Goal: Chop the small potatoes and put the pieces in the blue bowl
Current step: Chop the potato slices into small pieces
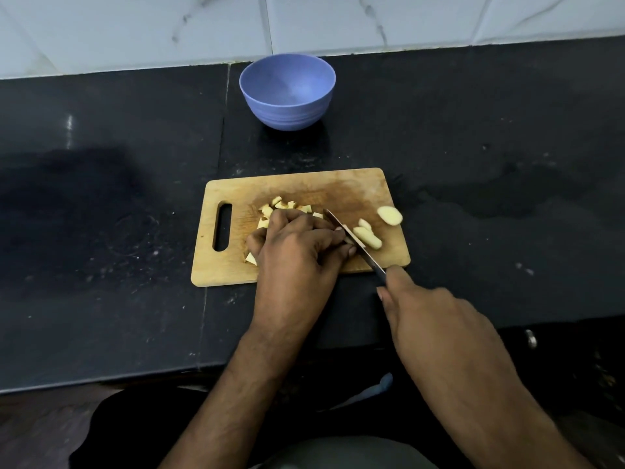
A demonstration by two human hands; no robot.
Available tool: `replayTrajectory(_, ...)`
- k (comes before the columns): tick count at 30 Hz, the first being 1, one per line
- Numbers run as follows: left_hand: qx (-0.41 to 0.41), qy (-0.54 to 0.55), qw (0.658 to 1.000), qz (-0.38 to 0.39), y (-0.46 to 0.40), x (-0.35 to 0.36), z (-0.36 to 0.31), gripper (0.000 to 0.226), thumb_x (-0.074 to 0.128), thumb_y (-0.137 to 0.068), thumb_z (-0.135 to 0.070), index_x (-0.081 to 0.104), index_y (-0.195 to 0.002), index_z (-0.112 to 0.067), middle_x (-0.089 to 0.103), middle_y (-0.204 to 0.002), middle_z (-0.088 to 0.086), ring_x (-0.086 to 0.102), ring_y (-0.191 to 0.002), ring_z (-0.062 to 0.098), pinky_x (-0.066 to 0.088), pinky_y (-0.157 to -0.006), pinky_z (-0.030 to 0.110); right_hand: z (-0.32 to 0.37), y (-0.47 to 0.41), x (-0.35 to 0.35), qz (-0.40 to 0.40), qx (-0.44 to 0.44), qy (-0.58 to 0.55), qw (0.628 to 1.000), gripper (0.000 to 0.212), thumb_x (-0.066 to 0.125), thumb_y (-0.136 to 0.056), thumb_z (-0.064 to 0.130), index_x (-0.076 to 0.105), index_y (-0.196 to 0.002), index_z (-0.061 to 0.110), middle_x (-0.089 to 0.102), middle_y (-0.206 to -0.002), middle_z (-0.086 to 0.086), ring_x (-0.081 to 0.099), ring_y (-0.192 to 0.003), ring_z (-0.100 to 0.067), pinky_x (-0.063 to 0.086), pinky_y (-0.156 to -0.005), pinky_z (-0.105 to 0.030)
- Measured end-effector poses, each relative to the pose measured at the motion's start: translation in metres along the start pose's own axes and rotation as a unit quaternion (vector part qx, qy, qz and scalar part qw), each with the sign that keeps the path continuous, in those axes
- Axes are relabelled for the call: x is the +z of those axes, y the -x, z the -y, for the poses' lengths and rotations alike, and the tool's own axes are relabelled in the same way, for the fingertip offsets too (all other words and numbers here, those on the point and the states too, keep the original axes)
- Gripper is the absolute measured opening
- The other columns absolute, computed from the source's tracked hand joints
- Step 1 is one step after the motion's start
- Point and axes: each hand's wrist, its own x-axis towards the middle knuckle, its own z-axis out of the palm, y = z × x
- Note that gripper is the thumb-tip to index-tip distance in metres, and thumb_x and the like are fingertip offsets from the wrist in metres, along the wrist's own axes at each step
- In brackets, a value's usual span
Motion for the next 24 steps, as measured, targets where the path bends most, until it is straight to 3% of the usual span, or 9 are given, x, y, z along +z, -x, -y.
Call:
replayTrajectory(3,-0.021,-0.022,1.000,0.007,0.000,-0.001,-0.005,0.020,0.075,-0.082,-0.045,0.070,-0.097,-0.033,0.064,-0.098,-0.021,0.046,-0.111,0.010,0.025,-0.088,0.036,-0.010,0.001,-0.002,-0.015,-0.015,-0.053,0.998,0.025,0.019,-0.101,0.051,0.033,-0.096,0.032,0.048,-0.064,0.006,0.047,-0.056,-0.012,0.041,-0.055,-0.028)
replayTrajectory(5,-0.023,-0.037,0.999,0.015,-0.002,0.000,-0.006,0.016,0.070,-0.085,-0.045,0.062,-0.094,-0.034,0.059,-0.098,-0.021,0.044,-0.110,0.009,0.026,-0.088,0.036,-0.018,0.001,-0.005,-0.014,-0.032,-0.106,0.994,0.029,0.023,-0.099,0.052,0.039,-0.089,0.031,0.051,-0.058,0.004,0.051,-0.050,-0.009,0.037,-0.048,-0.023)
replayTrajectory(10,-0.019,-0.023,0.999,0.020,0.001,-0.001,-0.004,0.014,0.068,-0.085,-0.034,0.056,-0.090,-0.030,0.058,-0.096,-0.019,0.046,-0.111,0.008,0.024,-0.093,0.035,-0.031,0.004,-0.006,-0.069,-0.018,-0.149,0.986,0.036,0.026,-0.097,0.053,0.039,-0.077,0.026,0.050,-0.051,0.001,0.051,-0.043,-0.010,0.030,-0.043,-0.021)
replayTrajectory(16,0.001,-0.017,0.999,0.041,0.000,-0.004,-0.007,0.028,0.067,-0.087,-0.034,0.047,-0.106,-0.034,0.054,-0.100,-0.026,0.044,-0.111,0.004,0.018,-0.088,0.030,-0.026,0.010,-0.008,-0.022,-0.019,-0.091,0.995,0.032,0.022,-0.096,0.059,0.039,-0.086,0.033,0.052,-0.058,0.005,0.054,-0.050,-0.007,0.039,-0.047,-0.021)
replayTrajectory(24,0.006,-0.025,0.999,0.040,0.003,-0.008,-0.011,0.035,0.059,-0.081,-0.045,0.053,-0.113,-0.034,0.046,-0.113,-0.013,0.039,-0.109,0.011,0.029,-0.086,0.036,-0.017,0.008,-0.004,-0.058,-0.002,0.017,0.998,0.031,0.019,-0.097,0.060,0.040,-0.105,0.037,0.045,-0.066,0.010,0.044,-0.056,-0.007,0.026,-0.046,-0.019)
